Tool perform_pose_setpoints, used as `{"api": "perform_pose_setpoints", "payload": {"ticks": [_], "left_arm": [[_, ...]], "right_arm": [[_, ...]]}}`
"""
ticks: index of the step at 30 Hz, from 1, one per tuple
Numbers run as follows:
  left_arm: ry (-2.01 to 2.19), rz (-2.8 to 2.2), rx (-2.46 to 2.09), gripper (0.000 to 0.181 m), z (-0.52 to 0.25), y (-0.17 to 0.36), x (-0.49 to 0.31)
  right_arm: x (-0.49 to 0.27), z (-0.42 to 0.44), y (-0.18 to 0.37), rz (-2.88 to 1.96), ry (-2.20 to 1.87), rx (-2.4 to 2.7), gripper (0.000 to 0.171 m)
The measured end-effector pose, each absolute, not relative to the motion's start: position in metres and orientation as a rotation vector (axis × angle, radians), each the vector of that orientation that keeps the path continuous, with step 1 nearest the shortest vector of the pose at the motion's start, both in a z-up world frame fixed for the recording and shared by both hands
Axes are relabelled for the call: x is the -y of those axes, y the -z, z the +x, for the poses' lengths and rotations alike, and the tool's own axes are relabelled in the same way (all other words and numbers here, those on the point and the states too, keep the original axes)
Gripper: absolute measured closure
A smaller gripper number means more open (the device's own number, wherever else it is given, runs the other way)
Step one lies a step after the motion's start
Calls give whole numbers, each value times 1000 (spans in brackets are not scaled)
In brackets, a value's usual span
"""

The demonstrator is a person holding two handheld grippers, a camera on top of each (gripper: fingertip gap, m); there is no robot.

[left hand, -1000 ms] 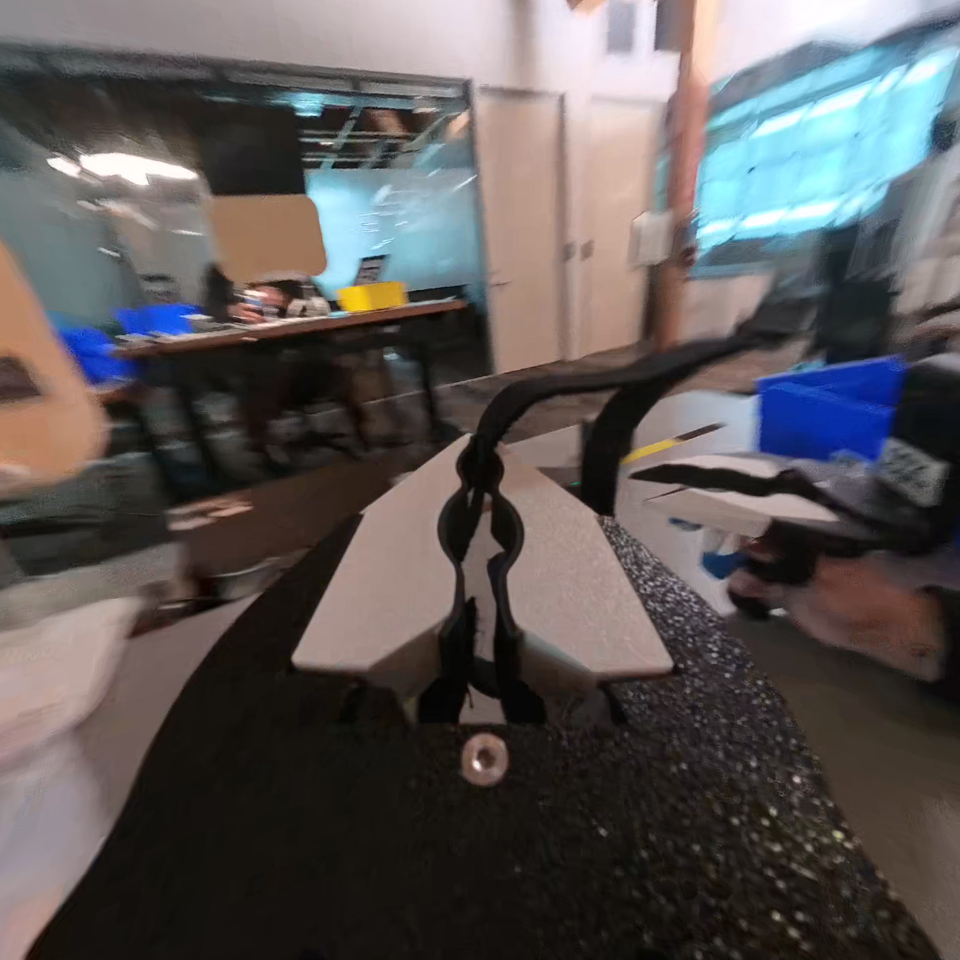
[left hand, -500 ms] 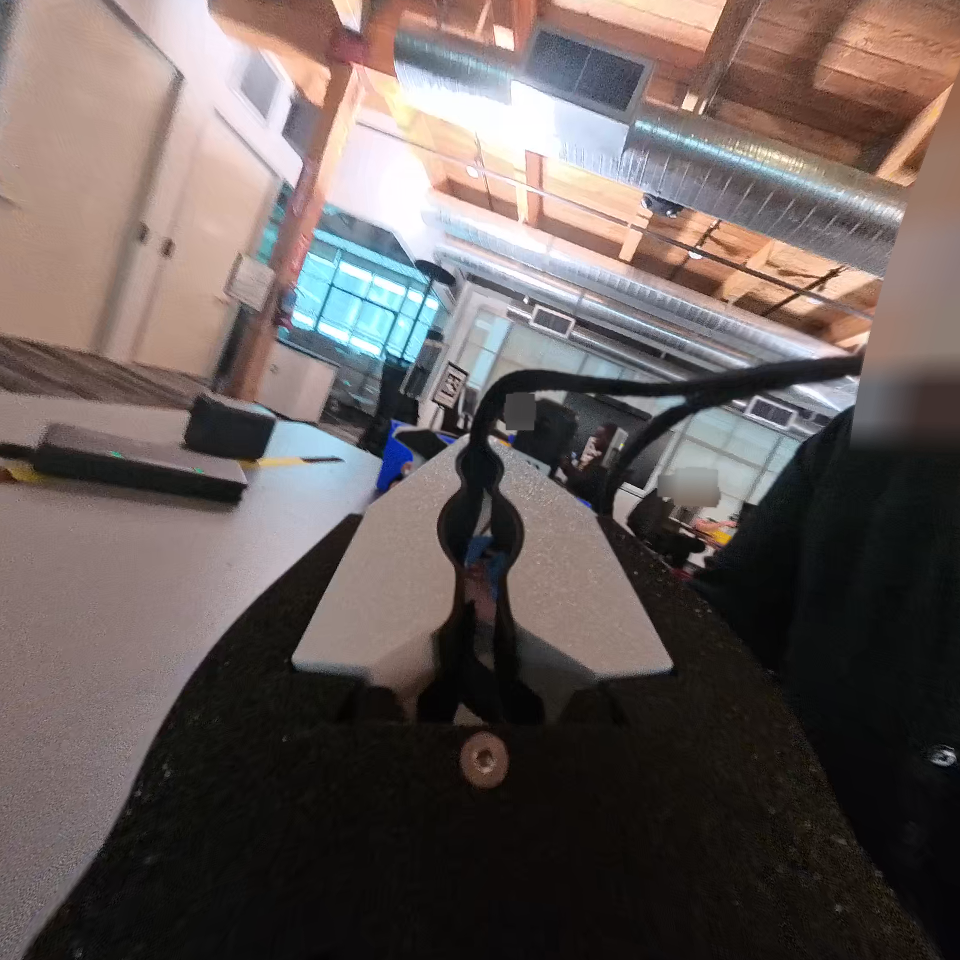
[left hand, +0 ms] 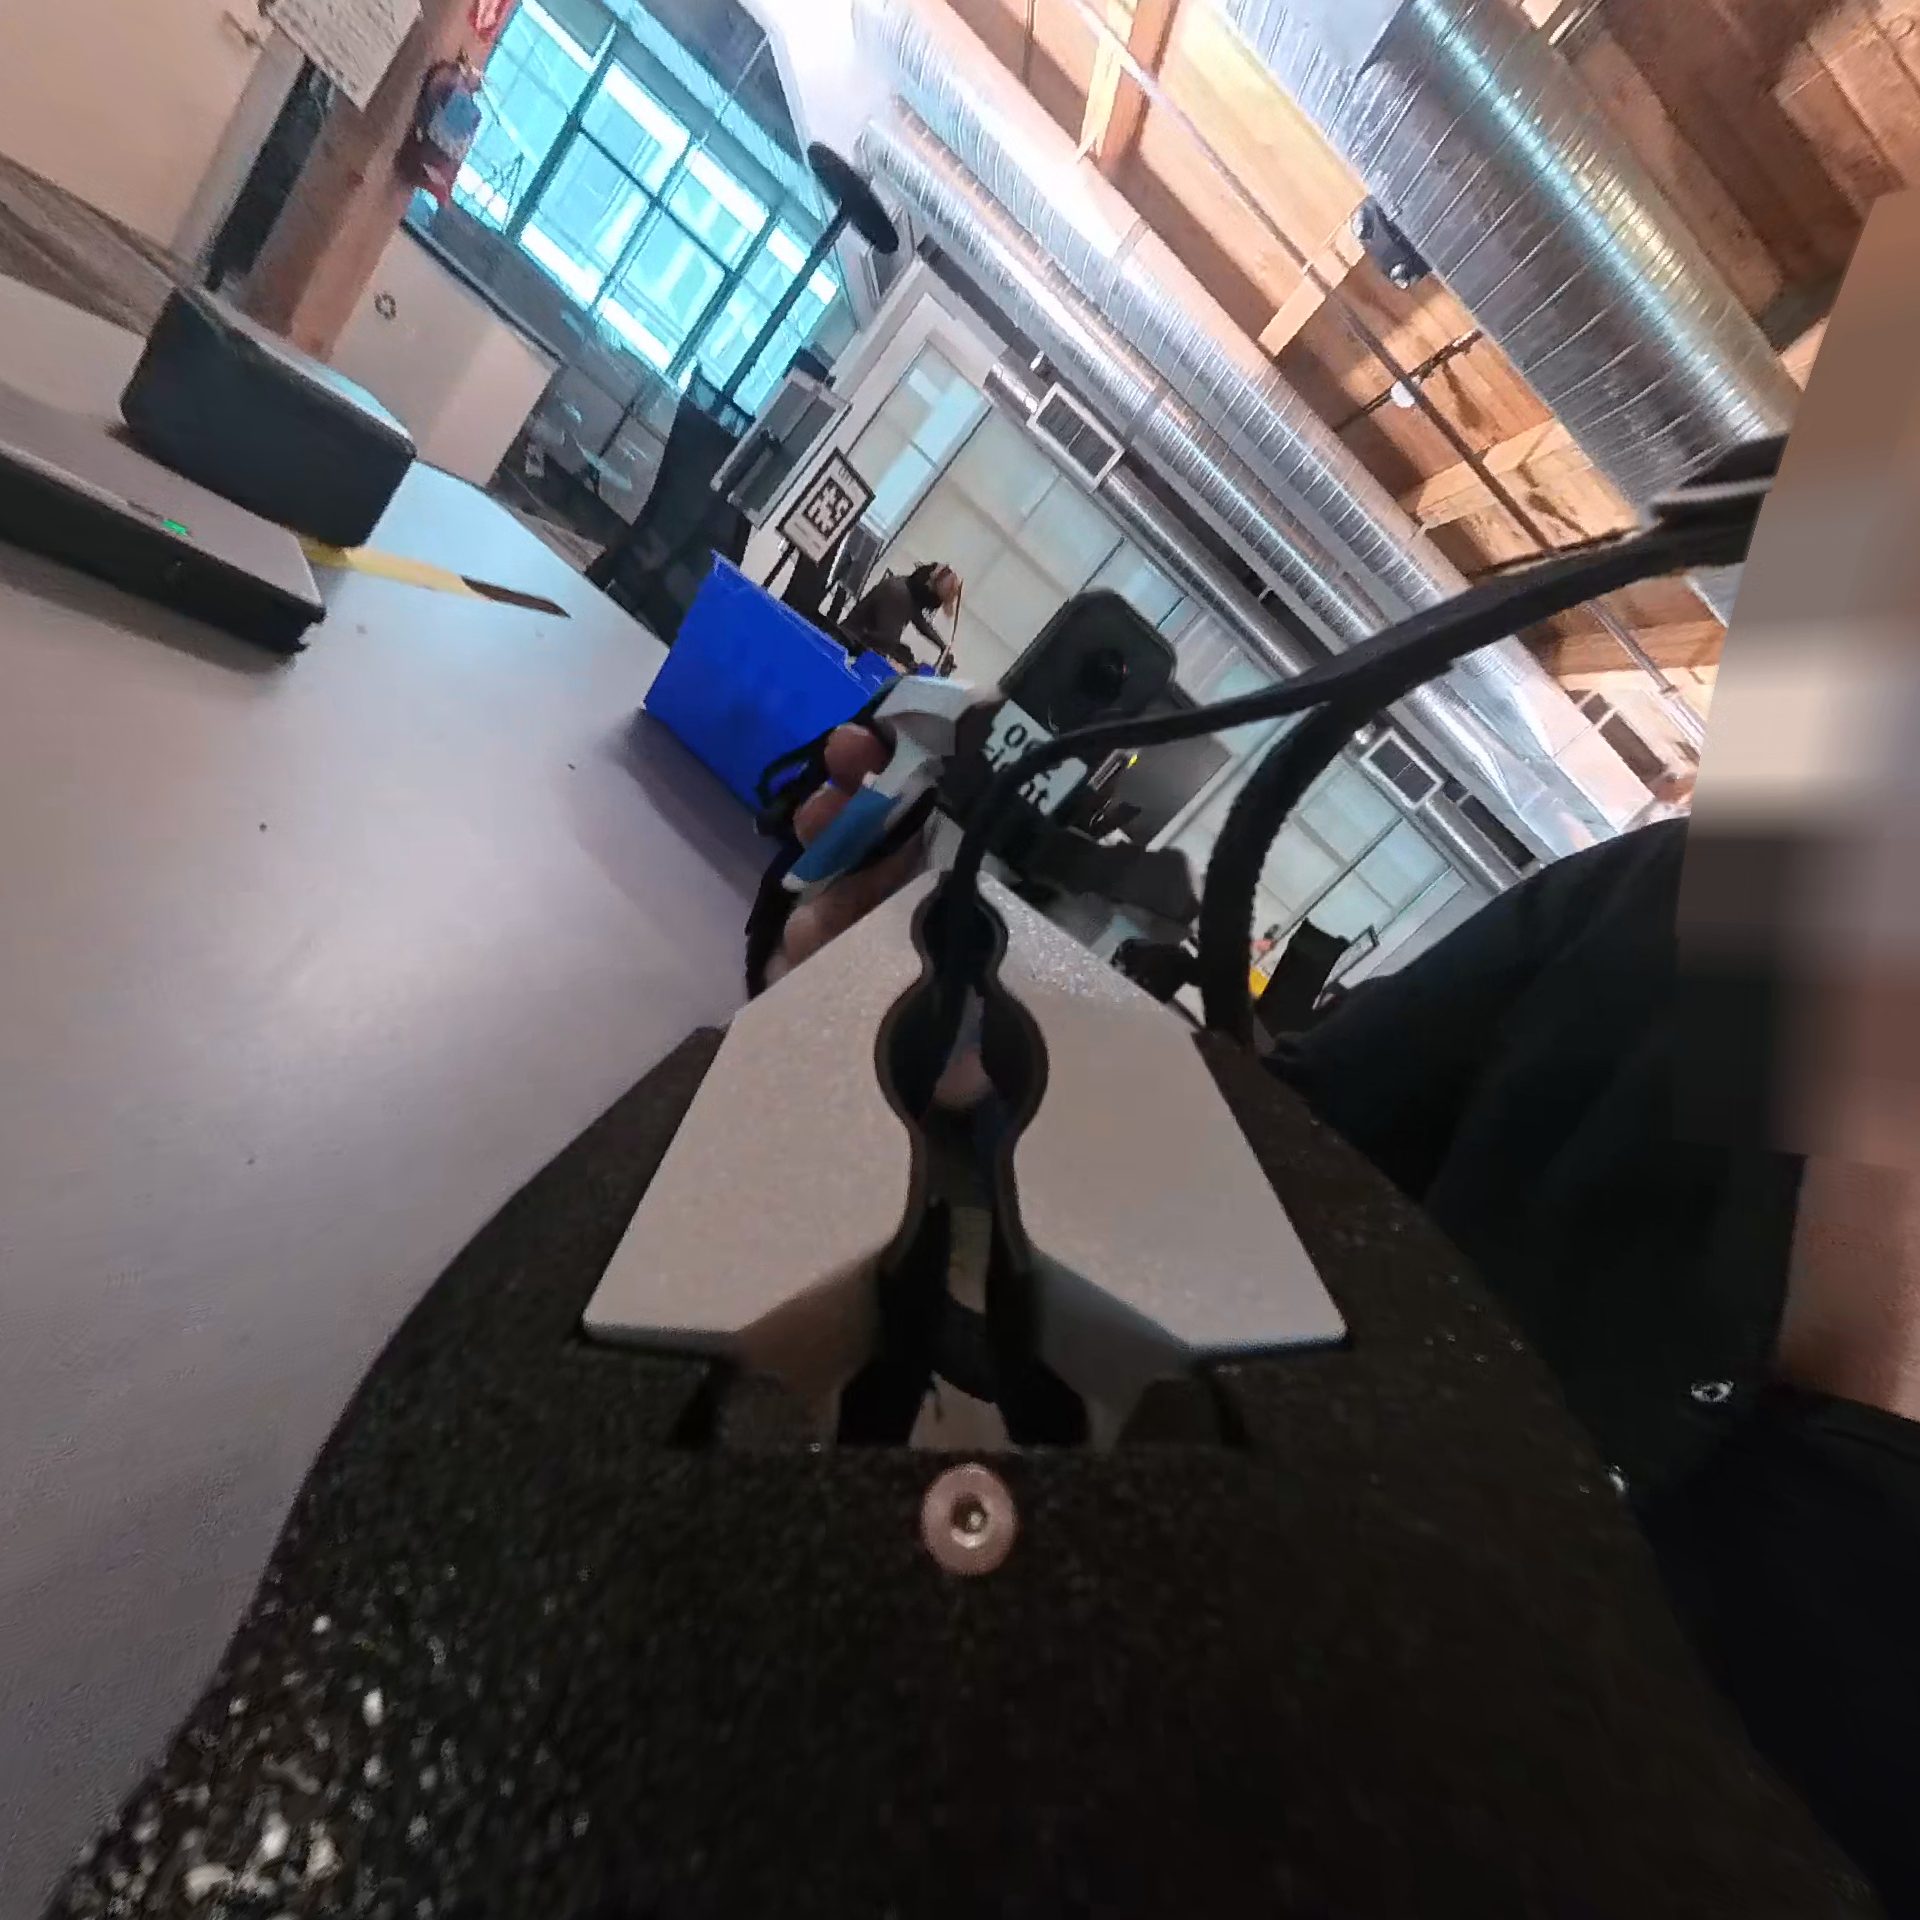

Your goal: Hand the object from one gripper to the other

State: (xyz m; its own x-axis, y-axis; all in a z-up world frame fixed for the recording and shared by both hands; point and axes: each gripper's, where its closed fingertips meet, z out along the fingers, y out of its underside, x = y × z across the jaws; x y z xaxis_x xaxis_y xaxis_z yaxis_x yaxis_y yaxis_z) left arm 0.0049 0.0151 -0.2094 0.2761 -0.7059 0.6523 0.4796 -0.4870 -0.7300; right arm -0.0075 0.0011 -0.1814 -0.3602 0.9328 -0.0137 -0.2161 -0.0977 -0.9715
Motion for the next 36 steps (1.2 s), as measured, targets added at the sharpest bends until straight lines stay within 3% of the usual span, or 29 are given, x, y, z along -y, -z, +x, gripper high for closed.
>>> {"api": "perform_pose_setpoints", "payload": {"ticks": [4,7,8,10,12,15,17,20,25,29,30,33,34,36], "left_arm": [[1399,-1626,-270,181,17,223,-15],[1365,-1680,-289,181,22,230,-17],[1355,-1686,-282,181,22,231,-18],[1346,-1689,-265,181,21,232,-20],[1345,-1679,-231,176,18,231,-24],[1268,-1615,-101,132,-1,224,-36],[1157,-1546,-33,115,-20,217,-42],[1062,-1471,-75,114,-29,205,-37],[1381,-1377,-146,108,-1,191,-21],[1555,-1347,-172,105,19,185,-13],[1555,-1359,-188,109,23,185,-12],[1452,-1474,-226,149,29,200,-16],[1410,-1489,-250,177,30,203,-16],[1291,-1510,-286,181,28,207,-17]], "right_arm": [[-1,-6,182,-891,-1665,1261,121],[2,-4,183,-899,-1708,1280,144],[2,-4,184,-901,-1710,1287,159],[-6,-5,183,-932,-1670,1256,168],[-15,-5,181,-954,-1639,1208,168],[-30,-1,175,-961,-1545,1122,169],[-46,2,172,-978,-1420,1050,169],[-71,10,170,-982,-1105,968,168],[-85,9,181,-876,-416,1072,168],[-83,-7,204,-804,-127,1236,167],[-82,-8,205,-783,-89,1247,168],[-74,-11,207,-736,-74,1281,167],[-71,-13,207,-728,-94,1285,167],[-67,-15,209,-779,-213,1291,156]]}}
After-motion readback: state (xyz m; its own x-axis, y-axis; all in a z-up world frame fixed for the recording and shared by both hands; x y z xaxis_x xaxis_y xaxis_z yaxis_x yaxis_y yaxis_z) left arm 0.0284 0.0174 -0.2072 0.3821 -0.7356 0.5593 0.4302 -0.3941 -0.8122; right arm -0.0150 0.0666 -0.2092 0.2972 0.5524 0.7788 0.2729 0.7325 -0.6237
